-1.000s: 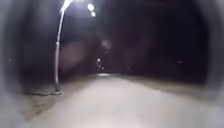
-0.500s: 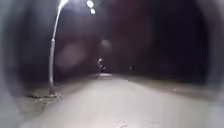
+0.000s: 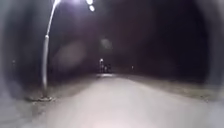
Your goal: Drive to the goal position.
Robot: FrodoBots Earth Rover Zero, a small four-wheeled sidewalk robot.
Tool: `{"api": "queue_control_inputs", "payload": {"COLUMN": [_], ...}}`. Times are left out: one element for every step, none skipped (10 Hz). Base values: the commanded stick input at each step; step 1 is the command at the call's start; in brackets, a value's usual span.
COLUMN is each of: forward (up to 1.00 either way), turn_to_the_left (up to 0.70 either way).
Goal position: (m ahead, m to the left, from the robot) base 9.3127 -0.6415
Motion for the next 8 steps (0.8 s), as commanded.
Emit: {"api": "queue_control_inputs", "payload": {"forward": [0.7,0.7,0.7,0.7,0.7,0.7,0.7,0.7], "turn_to_the_left": [0.0,0.0,0.0,0.0,0.0,0.0,0.04,0.14]}}
